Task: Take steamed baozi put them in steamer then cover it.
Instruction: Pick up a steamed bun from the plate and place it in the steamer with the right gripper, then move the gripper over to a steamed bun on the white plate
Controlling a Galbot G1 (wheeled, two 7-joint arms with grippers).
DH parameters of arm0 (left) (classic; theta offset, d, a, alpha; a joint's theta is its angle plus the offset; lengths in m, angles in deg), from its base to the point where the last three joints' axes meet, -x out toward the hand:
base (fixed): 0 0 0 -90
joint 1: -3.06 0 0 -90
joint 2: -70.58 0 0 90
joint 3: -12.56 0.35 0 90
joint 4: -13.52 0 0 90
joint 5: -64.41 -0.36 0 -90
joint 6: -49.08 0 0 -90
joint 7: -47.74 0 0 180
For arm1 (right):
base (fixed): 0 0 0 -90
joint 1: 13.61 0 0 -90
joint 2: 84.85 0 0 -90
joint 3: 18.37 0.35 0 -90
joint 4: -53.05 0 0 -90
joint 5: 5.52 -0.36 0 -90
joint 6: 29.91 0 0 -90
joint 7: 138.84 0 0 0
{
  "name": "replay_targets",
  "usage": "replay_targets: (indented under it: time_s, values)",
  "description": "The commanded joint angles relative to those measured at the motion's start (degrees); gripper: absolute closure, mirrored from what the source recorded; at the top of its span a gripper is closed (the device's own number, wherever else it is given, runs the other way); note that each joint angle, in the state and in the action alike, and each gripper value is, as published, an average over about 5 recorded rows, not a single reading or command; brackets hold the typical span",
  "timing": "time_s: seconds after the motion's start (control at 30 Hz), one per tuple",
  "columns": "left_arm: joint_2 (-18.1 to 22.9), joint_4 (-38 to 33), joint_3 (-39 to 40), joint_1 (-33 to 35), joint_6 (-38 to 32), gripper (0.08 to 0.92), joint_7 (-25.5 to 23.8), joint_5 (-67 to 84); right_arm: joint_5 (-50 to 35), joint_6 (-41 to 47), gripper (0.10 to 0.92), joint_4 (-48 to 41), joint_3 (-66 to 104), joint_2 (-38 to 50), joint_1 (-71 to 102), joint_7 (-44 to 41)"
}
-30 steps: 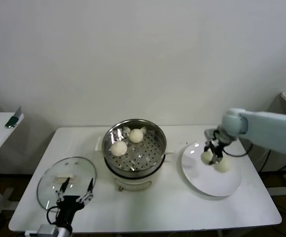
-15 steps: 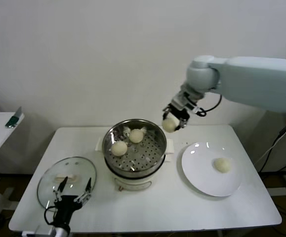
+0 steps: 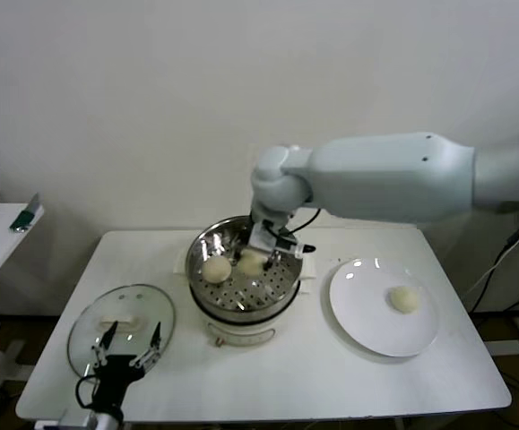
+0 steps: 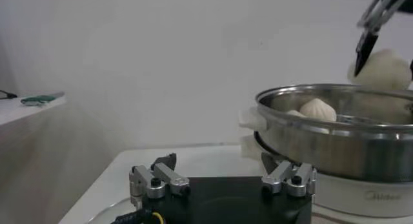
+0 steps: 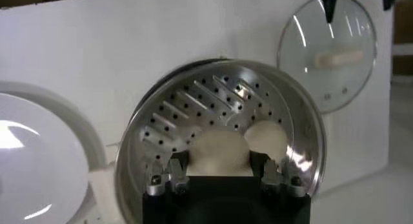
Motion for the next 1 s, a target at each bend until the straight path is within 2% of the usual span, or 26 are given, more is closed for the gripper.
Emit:
replay_targets:
  time_s: [0.03,0.43,0.53,0.6,0.73,1.0]
  values:
    - [0.1,0.3,-0.1,0.0,-0.1,0.177,0.1,0.0,5.6,-1.1,0.389,-1.3,-0.1,-4.1,7.3,1.3]
    - [-0.2,0.1,-0.2,0.2,-0.2,0.177,0.1,0.1,7.6,0.1,0.388,-4.4,-0.3,-4.5,11.4,3.9]
    - [-0.2,-0.1,-0.1,0.4,-0.2,0.177,0.1,0.0,7.5,0.2,0.354,-4.6,-0.3,-4.5,11.2,4.5]
    - [-0.2,-0.3,-0.2,0.4,-0.2,0.177,0.0,0.0,6.8,0.0,0.301,-4.6,-0.1,-4.2,10.3,4.1]
    - [-0.2,-0.5,-0.2,0.5,-0.3,0.177,0.0,0.0,2.0,-1.0,0.219,-4.8,0.5,-2.8,6.6,1.4]
    - [-0.2,-0.8,0.0,0.2,-0.3,0.177,0.0,-0.1,-10.5,-1.8,0.203,-5.8,-0.5,5.8,-2.7,-6.1]
